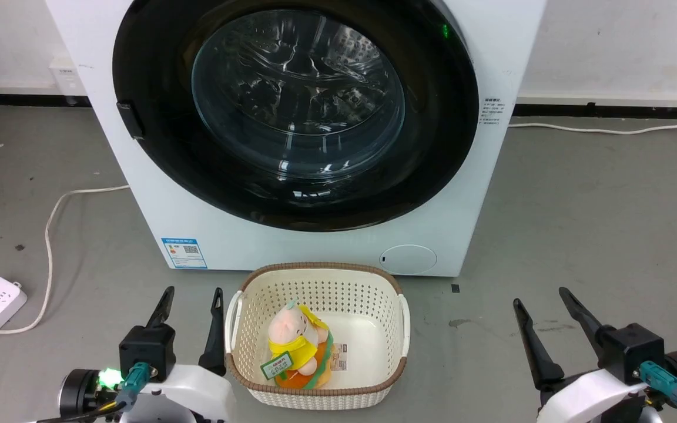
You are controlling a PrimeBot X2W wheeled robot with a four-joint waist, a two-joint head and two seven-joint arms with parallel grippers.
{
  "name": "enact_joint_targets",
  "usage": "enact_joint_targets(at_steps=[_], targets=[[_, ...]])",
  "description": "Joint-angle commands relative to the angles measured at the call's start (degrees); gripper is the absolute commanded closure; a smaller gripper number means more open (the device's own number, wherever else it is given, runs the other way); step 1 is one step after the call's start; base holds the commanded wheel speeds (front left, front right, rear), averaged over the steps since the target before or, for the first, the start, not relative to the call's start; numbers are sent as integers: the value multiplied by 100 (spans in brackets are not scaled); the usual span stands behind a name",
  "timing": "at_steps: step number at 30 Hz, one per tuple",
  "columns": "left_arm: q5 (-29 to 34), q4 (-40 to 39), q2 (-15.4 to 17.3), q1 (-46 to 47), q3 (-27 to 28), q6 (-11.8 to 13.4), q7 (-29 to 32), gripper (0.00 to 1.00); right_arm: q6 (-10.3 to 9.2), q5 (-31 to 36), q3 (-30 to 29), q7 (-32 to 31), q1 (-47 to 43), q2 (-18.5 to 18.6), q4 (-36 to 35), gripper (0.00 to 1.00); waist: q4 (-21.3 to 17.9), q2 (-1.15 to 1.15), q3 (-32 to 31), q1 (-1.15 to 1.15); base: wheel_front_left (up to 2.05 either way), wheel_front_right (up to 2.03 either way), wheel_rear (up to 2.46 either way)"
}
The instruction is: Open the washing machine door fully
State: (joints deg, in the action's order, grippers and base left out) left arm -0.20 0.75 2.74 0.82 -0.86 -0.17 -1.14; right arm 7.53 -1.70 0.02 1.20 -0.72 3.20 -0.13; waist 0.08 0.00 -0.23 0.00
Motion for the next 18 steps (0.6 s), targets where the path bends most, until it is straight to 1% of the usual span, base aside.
enact_joint_targets(at_steps=[1, 10, 18], targets=[[-40, 31, 2, -24, -5, 2, -65, 0, -1, -74, -2, 65, -17, -4, 9, 0, 4, 0, 3, 0, 0, 0, 0], [-70, 46, 3, 12, -73, -4, -197, 0, -1, -262, 5, 196, 195, 83, 14, 0, 56, 0, 122, 0, 0, 0, 0], [-96, 34, 4, 117, -119, -6, -292, 0, -1, -667, -6, 239, 596, 238, 70, 0, 115, 0, 311, 0, 0, 0, 0]])
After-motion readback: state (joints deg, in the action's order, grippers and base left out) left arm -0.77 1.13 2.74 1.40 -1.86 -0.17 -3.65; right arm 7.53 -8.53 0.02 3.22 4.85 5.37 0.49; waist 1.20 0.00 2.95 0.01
